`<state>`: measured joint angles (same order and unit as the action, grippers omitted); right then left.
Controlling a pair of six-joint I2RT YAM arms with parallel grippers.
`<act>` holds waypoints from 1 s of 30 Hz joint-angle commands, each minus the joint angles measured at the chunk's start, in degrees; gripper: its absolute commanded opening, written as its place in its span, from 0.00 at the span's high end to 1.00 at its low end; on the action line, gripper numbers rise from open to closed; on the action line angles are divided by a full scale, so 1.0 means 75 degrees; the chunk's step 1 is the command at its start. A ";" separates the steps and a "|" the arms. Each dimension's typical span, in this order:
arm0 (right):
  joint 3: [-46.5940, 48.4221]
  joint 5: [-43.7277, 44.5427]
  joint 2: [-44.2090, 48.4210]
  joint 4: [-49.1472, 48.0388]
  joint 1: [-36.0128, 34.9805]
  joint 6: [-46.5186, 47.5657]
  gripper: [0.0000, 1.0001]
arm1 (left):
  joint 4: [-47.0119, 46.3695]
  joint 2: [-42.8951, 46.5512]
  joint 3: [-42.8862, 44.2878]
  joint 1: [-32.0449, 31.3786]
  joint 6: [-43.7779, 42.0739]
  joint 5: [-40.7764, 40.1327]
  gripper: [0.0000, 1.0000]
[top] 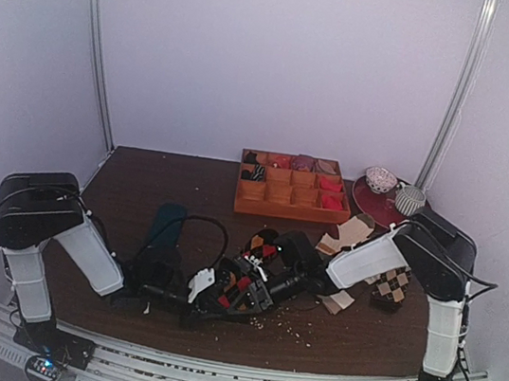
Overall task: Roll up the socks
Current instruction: Roll a pair of socks at the center of the board.
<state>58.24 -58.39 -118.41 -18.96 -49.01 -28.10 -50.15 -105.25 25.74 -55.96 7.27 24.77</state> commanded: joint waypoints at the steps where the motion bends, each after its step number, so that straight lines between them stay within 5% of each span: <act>1: -0.0290 0.0883 0.1025 0.0142 -0.0011 0.0840 0.65 | 0.0480 -0.0263 -0.0085 0.0091 0.0775 0.0375 1.00; 8: -0.1849 0.2397 0.2981 -0.0730 -0.0228 0.3366 0.52 | 0.1745 -0.0287 0.0074 0.0149 0.1467 0.0224 1.00; 15: -0.2111 0.4875 0.2727 -0.0295 -0.1594 0.5791 0.49 | 0.2196 -0.0380 0.0052 0.0160 0.1942 0.0307 1.00; 30: -0.1925 0.6693 0.1865 -0.0655 -0.2289 0.6994 0.52 | 0.2163 -0.0545 -0.0161 0.0161 0.2009 0.0385 1.00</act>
<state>42.85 -13.15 -102.54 -23.59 -66.19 21.87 -46.57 -106.41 27.73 -54.46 21.69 28.34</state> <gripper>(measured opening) 0.485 0.008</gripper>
